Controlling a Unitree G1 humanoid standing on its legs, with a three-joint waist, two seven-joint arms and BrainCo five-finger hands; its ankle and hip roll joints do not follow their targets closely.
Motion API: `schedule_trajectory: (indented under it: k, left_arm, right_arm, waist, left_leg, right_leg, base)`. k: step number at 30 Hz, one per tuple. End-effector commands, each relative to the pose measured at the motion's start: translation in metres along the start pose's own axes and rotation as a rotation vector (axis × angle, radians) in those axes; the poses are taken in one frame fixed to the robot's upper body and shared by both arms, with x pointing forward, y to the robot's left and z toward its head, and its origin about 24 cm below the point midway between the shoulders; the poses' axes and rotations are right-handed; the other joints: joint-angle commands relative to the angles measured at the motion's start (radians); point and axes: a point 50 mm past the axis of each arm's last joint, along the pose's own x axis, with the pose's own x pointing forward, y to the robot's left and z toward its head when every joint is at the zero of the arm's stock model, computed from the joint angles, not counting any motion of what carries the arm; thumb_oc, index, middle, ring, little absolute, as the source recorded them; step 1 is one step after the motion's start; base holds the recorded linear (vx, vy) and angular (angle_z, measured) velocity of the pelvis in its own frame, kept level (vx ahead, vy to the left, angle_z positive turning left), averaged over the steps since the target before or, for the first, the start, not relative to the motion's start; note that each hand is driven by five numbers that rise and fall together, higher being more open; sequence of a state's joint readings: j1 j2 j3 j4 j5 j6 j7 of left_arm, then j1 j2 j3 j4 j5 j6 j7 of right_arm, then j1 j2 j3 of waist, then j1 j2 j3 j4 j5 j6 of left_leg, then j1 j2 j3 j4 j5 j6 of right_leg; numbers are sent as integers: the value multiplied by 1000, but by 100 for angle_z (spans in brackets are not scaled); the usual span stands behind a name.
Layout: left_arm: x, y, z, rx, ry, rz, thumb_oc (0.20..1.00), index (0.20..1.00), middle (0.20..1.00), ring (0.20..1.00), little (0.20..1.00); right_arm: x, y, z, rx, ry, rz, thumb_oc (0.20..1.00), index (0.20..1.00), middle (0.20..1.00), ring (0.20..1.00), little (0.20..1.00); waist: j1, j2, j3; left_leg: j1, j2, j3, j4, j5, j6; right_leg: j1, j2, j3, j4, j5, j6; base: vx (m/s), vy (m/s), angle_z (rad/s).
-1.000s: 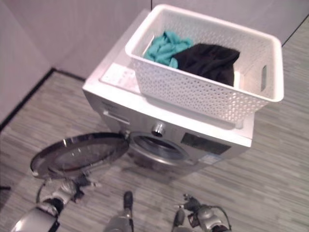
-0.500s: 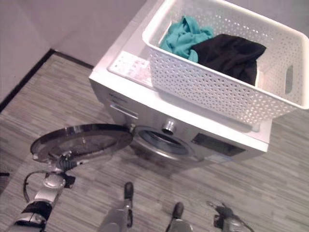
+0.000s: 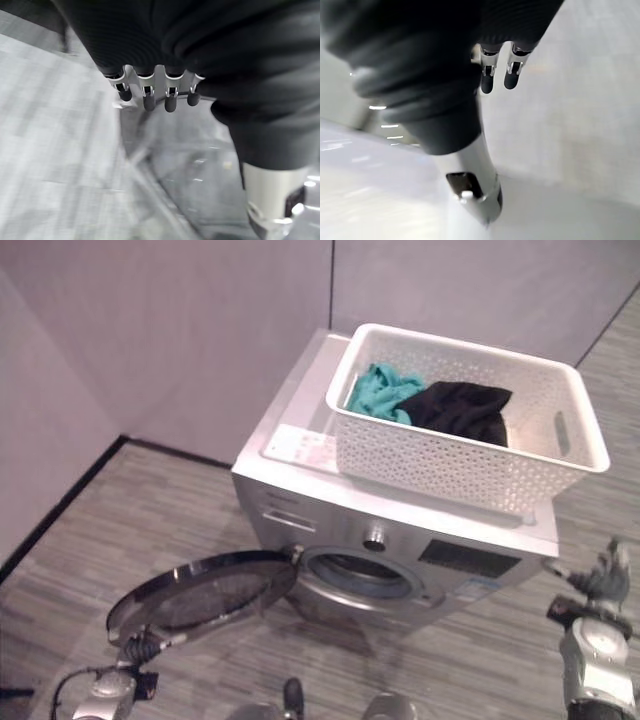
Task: Grab the laundry basket,head to the washer,open it,put in the laundry and shut it.
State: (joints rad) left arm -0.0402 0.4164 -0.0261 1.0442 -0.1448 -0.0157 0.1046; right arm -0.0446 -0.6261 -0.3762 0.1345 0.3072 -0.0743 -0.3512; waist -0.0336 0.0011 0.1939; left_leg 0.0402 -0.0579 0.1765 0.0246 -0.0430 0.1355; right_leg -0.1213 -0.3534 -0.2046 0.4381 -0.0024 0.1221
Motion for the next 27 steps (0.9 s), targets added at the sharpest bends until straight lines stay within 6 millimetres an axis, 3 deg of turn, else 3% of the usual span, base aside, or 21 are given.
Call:
schedule_trajectory:
  k: [1, 2, 3, 5, 8, 10, 13, 14, 15, 18, 21, 22, 27]
  left_arm:
    - [4, 11, 29, 57, -105, 41, 1000, 1000, 1000, 1000, 1000]
    - [3, 11, 32, 62, -131, 37, 1000, 1000, 1000, 1000, 1000]
    - [3, 11, 32, 60, -131, 37, 1000, 1000, 1000, 1000, 1000]
    - [3, 11, 33, 66, -138, 42, 1000, 1000, 1000, 1000, 1000]
    - [2, 11, 31, 84, -140, 35, 1000, 1000, 1000, 1000, 1000]
    - [0, 10, 23, 85, -122, 27, 1000, 1000, 1000, 1000, 1000]
    - [-1, 13, 11, 61, -83, 33, 1000, 1000, 1000, 1000, 1000]
    - [-2, 14, 7, 43, -68, 30, 1000, 1000, 1000, 1000, 1000]
    - [-3, 17, -2, 22, -38, 21, 1000, 1000, 1000, 1000, 1000]
    - [-4, 15, -10, 3, -13, -4, 1000, 1000, 1000, 1000, 1000]
    - [-5, 10, -18, -17, 15, -36, 1000, 1000, 1000, 1000, 1000]
    - [-6, 5, -22, -32, 28, -61, 1000, 1000, 1000, 1000, 1000]
    - [-8, -7, -28, -40, 48, -108, 1000, 1000, 1000, 1000, 1000]
  right_arm:
    - [36, -6, 83, 11, -384, -137, 1000, 1000, 1000, 1000, 1000]
    - [36, -2, 136, 8, -602, -170, 1000, 1000, 1000, 1000, 1000]
    - [36, -2, 136, 8, -603, -171, 1000, 1000, 1000, 1000, 1000]
    - [34, 1, 165, -46, -724, -191, 1000, 1000, 1000, 1000, 1000]
    - [37, 0, 192, -156, -807, -230, 1000, 1000, 1000, 1000, 1000]
    - [40, 11, 212, -147, -837, -160, 1000, 1000, 1000, 1000, 1000]
    - [49, 22, 226, -210, -846, -75, 1000, 1000, 1000, 1000, 1000]
    - [55, 35, 224, -280, -816, 28, 1000, 1000, 1000, 1000, 1000]
    - [63, 53, 215, -350, -726, 252, 1000, 1000, 1000, 1000, 1000]
    - [75, 64, 212, -420, -633, 398, 1000, 1000, 1000, 1000, 1000]
    - [85, 77, 200, -641, -527, 560, 1000, 1000, 1000, 1000, 1000]
    - [86, 88, 193, -753, -481, 660, 1000, 1000, 1000, 1000, 1000]
    - [79, 104, 178, -900, -438, 811, 1000, 1000, 1000, 1000, 1000]
  waist:
    - [62, 2, -60]
    - [71, -6, -74]
    - [69, -7, -74]
    - [77, -20, -88]
    - [97, -49, -121]
    - [104, -75, -136]
    - [111, -84, -141]
    - [113, -89, -139]
    - [114, -110, -138]
    - [111, -119, -141]
    - [112, -140, -143]
    - [111, -147, -146]
    - [107, -155, -152]
  left_leg:
    - [-49, 0, -110, 85, -125, -7]
    - [-45, -6, -137, 109, -146, -21]
    - [-49, -7, -136, 110, -142, -21]
    - [-49, -16, -153, 123, -150, -27]
    - [-48, -23, -173, 132, -160, -36]
    - [-48, -12, -194, 144, -165, -45]
    - [-45, 8, -195, 137, -160, -54]
    - [-41, 18, -195, 132, -158, -59]
    - [-37, 40, -191, 119, -148, -71]
    - [-36, 59, -190, 105, -137, -85]
    - [-29, 85, -189, 83, -121, -102]
    - [-24, 99, -190, 68, -113, -112]
    - [-17, 123, -191, 40, -97, -129]
  right_leg:
    - [-20, -9, -8, -116, 71, 49]
    - [-3, 1, 39, -287, 104, 64]
    - [-2, 0, 39, -296, 114, 63]
    - [8, -2, 66, -348, 157, 75]
    - [48, 3, 48, -397, 161, 80]
    - [69, 24, 46, -411, 154, 82]
    - [68, 39, 36, -411, 144, 76]
    - [70, 48, 36, -415, 137, 71]
    - [73, 66, 31, -424, 116, 59]
    - [75, 83, 27, -437, 105, 48]
    - [80, 105, 25, -454, 93, 35]
    - [86, 116, 20, -466, 86, 30]
    - [98, 134, 5, -483, 75, 24]
  base:
    - [116, -140, 4]
    - [82, -107, 5]
    - [131, -149, 10]
    - [86, -93, 32]
    - [120, -130, 72]
    - [112, -177, 54]
    - [57, -120, 0]
    - [53, -184, -9]
    - [39, -143, -10]
    - [31, -113, -10]
    - [33, -97, -4]
    - [40, -64, -1]
    - [38, -49, 2]
